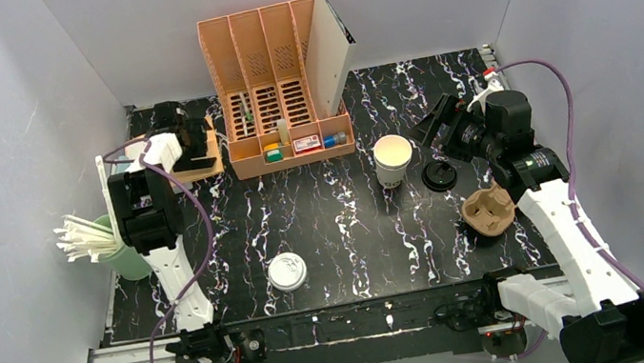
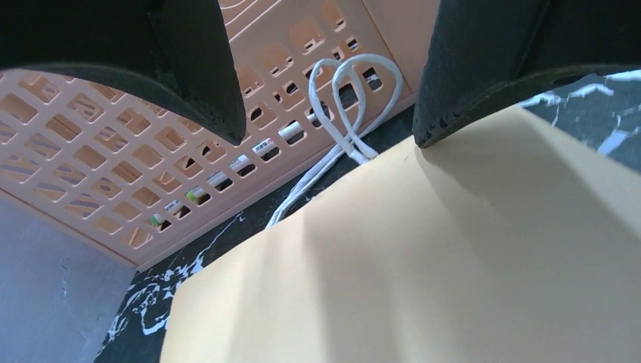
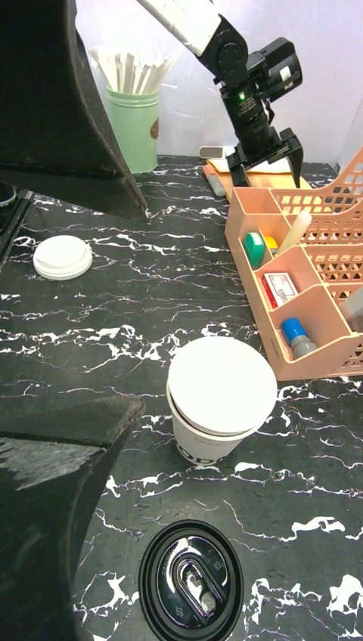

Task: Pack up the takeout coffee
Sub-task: Pick up the takeout bag from the corner of the board.

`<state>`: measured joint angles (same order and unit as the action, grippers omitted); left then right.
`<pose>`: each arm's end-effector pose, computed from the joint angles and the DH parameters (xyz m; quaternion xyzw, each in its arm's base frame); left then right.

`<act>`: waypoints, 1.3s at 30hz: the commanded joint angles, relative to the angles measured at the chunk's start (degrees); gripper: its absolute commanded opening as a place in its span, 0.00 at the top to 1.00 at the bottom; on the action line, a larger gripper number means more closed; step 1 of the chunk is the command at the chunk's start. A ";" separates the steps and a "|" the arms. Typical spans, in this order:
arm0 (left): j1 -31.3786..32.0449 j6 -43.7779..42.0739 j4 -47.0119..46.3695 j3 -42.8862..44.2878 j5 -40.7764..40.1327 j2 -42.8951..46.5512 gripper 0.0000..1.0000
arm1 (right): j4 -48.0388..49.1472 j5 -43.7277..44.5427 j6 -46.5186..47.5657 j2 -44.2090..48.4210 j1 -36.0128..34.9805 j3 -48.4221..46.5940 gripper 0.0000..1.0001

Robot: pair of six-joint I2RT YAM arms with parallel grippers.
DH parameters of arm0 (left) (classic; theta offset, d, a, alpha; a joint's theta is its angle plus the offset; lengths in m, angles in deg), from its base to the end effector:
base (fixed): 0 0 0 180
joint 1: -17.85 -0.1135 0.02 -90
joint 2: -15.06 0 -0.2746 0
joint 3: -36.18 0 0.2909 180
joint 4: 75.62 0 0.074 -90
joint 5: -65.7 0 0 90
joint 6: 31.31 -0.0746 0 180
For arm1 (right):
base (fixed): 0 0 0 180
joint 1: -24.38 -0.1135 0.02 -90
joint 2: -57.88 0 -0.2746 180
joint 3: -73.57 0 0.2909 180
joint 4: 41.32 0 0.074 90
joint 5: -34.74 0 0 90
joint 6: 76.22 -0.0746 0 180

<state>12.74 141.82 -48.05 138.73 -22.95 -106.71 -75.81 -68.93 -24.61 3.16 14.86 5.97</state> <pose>0.5390 0.0464 0.1429 -0.6441 0.6704 -0.2403 0.2792 0.2744 0.0639 0.3486 0.1399 0.8120 0.3165 0.4700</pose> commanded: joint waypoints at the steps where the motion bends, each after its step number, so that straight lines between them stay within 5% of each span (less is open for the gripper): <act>1: 1.00 4.16 9.78 4.24 -3.71 0.82 0.21 | 1.66 -0.36 -0.10 1.19 -0.32 -0.28 0.05; 16: 2.68 6.73 11.95 10.63 0.61 -7.47 0.36 | 1.58 0.02 -0.01 1.81 -0.31 0.03 0.04; 17: 2.79 6.73 11.91 10.80 0.67 -7.64 0.45 | 1.67 -0.11 -0.02 1.76 -0.32 0.04 0.04; 19: 2.85 6.37 11.19 10.63 1.01 -7.18 0.79 | 1.67 -0.18 -0.02 1.58 -0.25 -0.07 0.04; 25: 2.89 4.42 9.74 7.91 -5.98 0.29 1.00 | 1.50 0.25 0.03 1.76 -0.28 -0.11 0.04; 32: 2.73 1.78 11.43 10.36 -11.18 9.61 1.00 | 1.60 0.46 0.07 1.90 -0.26 -0.04 0.04; 39: 2.74 -2.61 11.81 14.78 -7.55 16.96 1.00 | 2.13 -0.22 0.03 1.66 -0.25 -0.46 0.04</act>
<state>15.43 142.98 -37.91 149.90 -30.93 -95.79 -75.81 -68.76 -24.66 3.95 14.86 6.25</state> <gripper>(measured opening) 0.030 0.959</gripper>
